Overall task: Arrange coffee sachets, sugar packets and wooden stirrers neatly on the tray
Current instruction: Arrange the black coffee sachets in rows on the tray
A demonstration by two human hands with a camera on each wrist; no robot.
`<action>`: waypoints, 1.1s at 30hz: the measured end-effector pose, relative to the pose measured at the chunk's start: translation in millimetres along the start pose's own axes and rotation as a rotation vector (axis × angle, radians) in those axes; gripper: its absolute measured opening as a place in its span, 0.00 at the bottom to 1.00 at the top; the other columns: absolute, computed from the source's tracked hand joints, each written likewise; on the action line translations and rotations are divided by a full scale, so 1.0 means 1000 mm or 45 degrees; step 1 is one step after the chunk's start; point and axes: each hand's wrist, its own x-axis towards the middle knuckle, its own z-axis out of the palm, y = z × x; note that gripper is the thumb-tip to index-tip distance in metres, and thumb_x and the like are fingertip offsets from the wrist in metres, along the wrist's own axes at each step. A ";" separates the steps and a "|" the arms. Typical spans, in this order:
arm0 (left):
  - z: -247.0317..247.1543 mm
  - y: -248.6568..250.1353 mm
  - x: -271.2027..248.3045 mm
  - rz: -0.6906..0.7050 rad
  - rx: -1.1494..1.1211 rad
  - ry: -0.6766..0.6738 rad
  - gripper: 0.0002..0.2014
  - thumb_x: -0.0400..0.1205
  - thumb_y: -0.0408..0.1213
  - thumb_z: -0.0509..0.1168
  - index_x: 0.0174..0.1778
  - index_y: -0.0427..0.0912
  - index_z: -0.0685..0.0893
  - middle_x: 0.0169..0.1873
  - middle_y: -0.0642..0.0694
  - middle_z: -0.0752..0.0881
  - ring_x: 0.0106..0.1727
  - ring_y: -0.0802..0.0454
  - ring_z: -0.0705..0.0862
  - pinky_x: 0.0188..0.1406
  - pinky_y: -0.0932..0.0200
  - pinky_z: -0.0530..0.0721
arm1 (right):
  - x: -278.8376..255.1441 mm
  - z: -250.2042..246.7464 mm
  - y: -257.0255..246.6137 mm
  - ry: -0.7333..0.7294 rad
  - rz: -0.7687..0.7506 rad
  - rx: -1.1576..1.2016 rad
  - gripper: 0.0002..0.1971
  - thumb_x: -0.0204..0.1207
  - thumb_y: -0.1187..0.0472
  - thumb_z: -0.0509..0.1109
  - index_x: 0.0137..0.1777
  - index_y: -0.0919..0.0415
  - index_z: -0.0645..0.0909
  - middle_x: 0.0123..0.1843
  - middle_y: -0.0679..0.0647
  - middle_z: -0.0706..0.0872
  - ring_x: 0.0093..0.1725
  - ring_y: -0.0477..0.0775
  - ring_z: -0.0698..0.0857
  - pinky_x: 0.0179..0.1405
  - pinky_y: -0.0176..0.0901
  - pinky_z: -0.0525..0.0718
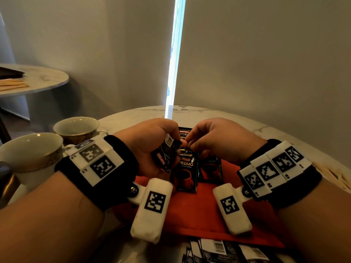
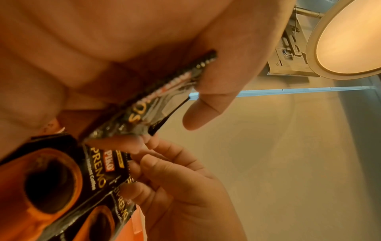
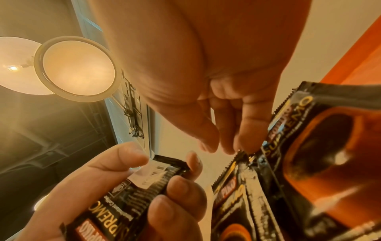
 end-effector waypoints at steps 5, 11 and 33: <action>0.001 0.000 0.001 -0.001 -0.006 -0.001 0.23 0.64 0.38 0.63 0.56 0.36 0.84 0.31 0.40 0.78 0.32 0.47 0.78 0.38 0.47 0.84 | 0.000 0.000 0.001 0.035 -0.007 0.003 0.10 0.74 0.71 0.76 0.45 0.54 0.91 0.44 0.55 0.93 0.45 0.54 0.92 0.41 0.44 0.92; 0.003 -0.002 0.001 0.004 -0.034 0.022 0.16 0.75 0.37 0.60 0.56 0.36 0.82 0.34 0.40 0.78 0.32 0.48 0.77 0.37 0.47 0.83 | -0.001 -0.002 0.001 0.047 0.001 0.046 0.09 0.74 0.73 0.75 0.46 0.58 0.90 0.44 0.58 0.92 0.44 0.55 0.92 0.39 0.43 0.92; -0.001 -0.001 0.003 -0.019 -0.040 -0.028 0.23 0.65 0.37 0.63 0.57 0.37 0.84 0.37 0.40 0.78 0.36 0.46 0.79 0.42 0.43 0.84 | 0.003 -0.001 0.003 0.084 -0.007 0.094 0.09 0.73 0.74 0.76 0.44 0.58 0.90 0.45 0.60 0.92 0.47 0.58 0.92 0.48 0.55 0.93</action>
